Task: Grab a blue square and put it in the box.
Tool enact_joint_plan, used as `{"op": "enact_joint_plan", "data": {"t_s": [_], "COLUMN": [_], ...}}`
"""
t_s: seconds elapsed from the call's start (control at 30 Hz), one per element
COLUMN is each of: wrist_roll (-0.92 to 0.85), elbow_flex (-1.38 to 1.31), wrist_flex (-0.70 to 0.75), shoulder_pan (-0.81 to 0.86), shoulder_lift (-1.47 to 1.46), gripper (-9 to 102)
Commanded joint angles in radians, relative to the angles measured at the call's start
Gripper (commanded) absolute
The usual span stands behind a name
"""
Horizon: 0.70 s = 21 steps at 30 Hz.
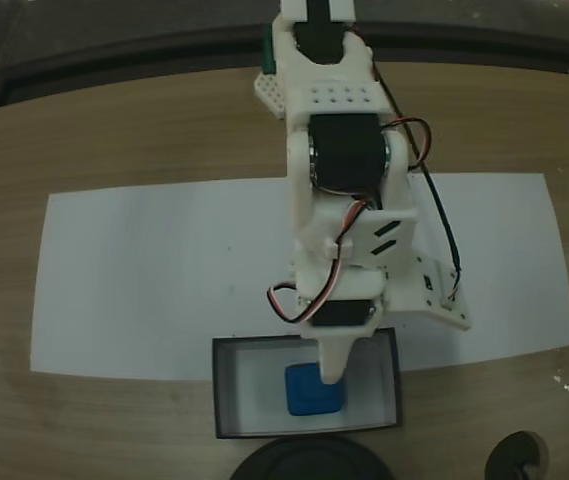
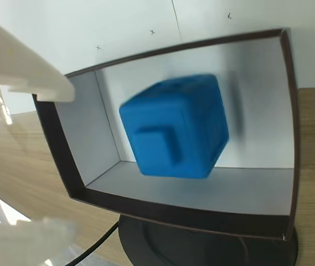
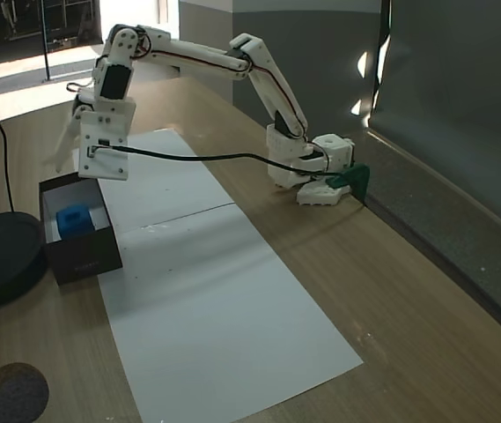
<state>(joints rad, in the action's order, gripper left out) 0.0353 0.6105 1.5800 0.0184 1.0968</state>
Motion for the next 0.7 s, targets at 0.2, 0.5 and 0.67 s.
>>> {"op": "enact_joint_plan", "data": {"t_s": [0.2, 0.5, 0.67], "wrist_roll": [0.018, 0.015, 0.014], "elbow_flex": [-0.067, 0.663, 1.175], "wrist_flex": [0.156, 0.110, -0.054], "shoulder_pan": [-0.048, -0.052, -0.051], "shoulder_lift": [0.474, 1.367, 1.813], "gripper": [0, 0, 0]}}
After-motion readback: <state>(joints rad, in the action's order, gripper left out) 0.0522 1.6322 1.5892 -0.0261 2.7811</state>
